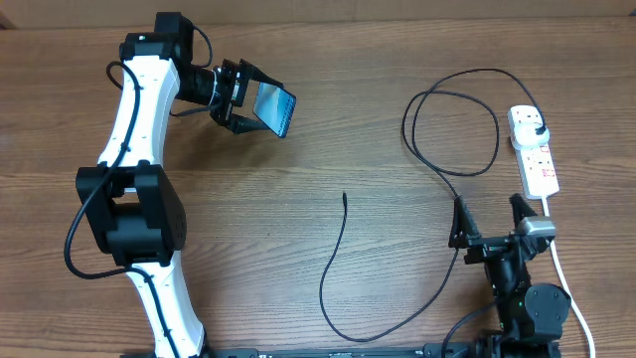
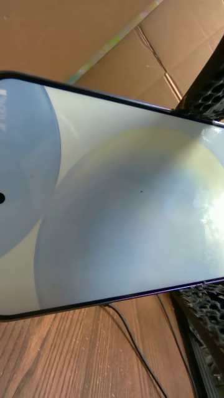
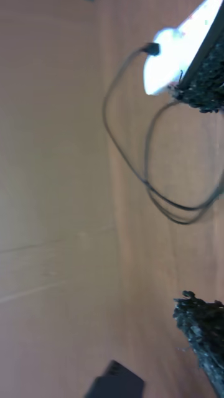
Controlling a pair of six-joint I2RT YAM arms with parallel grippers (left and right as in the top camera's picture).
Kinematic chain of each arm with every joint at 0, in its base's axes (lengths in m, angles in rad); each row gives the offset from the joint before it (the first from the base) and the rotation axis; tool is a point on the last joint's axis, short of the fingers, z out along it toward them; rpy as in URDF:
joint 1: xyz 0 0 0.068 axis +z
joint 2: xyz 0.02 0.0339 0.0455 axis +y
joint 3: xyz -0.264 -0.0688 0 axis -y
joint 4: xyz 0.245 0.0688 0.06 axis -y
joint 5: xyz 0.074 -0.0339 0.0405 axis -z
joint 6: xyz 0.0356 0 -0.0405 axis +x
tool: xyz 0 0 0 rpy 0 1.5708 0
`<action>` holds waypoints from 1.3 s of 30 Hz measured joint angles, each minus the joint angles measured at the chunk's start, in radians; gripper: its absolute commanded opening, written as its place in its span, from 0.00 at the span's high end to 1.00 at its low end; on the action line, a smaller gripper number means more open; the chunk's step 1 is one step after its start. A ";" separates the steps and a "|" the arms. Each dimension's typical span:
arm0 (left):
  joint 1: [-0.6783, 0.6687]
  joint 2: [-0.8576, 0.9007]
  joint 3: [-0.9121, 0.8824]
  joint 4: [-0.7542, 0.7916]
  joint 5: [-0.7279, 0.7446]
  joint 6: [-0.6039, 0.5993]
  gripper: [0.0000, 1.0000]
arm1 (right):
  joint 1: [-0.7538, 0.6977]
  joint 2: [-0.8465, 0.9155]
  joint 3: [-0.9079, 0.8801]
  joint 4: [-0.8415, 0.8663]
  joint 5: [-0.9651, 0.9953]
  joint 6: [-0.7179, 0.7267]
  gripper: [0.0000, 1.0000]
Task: Plug charger to phone and switch on socket
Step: 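Rotate the phone with the left gripper and move right gripper toward center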
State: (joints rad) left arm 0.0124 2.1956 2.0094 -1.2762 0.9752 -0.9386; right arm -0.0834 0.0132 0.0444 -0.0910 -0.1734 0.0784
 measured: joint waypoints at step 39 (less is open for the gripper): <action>0.000 0.000 0.000 -0.003 0.000 0.003 0.96 | 0.000 1.322 1.125 -0.810 -0.248 -0.026 0.00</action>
State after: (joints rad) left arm 0.0124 2.1956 2.0094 -1.2789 0.9756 -0.9352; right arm -0.0834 1.3354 1.1694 -0.9012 -0.4217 0.0525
